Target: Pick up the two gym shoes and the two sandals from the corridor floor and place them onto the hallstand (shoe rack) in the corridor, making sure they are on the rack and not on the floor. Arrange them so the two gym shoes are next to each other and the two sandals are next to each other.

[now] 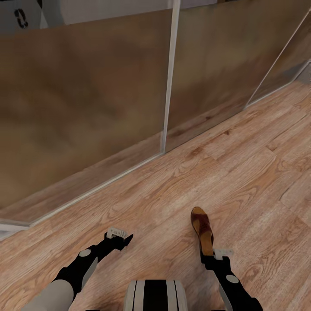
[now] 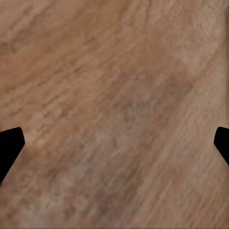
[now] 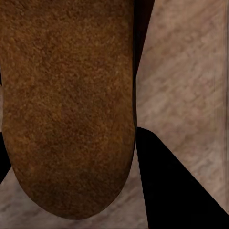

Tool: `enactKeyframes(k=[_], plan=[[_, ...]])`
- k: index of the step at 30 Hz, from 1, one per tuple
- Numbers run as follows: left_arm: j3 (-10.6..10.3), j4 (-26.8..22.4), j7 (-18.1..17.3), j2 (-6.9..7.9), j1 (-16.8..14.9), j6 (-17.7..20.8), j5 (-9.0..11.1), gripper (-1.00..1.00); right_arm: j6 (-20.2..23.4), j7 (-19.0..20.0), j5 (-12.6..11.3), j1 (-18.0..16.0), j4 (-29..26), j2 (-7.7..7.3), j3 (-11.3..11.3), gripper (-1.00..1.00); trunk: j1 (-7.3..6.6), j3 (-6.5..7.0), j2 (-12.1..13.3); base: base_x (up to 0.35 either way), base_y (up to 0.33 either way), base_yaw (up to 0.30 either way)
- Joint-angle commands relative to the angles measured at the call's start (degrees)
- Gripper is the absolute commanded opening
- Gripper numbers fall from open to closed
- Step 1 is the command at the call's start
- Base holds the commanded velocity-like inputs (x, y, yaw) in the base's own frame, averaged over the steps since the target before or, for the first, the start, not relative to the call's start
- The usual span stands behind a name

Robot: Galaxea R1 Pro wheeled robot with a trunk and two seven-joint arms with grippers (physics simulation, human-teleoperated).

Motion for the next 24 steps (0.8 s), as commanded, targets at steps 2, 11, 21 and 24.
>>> enactKeyframes(k=[2,11,21,24], plan=[[0.24,0.05,-0.21,-0.01,-0.01,-0.32,-0.38,1.00,-0.33,0.18,0.40,-0.03,0.00,0.07,-0.48,-1.00,-0.06,0.42,0.02,0.000,0.000,0.000],[0.38,0.10,-0.21,-0.17,0.04,-1.76,-0.33,1.00,-0.45,0.14,0.30,-0.02,-0.08,0.10,-0.50,-1.00,-0.29,2.41,0.14,0.000,0.000,0.000],[0.39,0.19,-0.16,0.10,0.81,-3.13,-0.40,1.00,-0.53,-0.08,0.27,-0.02,-0.70,-0.90,-0.64,-1.00,-0.55,4.63,0.27,0.000,0.000,0.000],[0.59,0.21,0.03,1.22,1.57,-3.17,-0.44,1.00,-1.81,-0.06,0.42,-0.02,-0.47,-1.14,-0.48,-1.00,-0.62,5.29,0.31,0.000,0.000,0.000]])
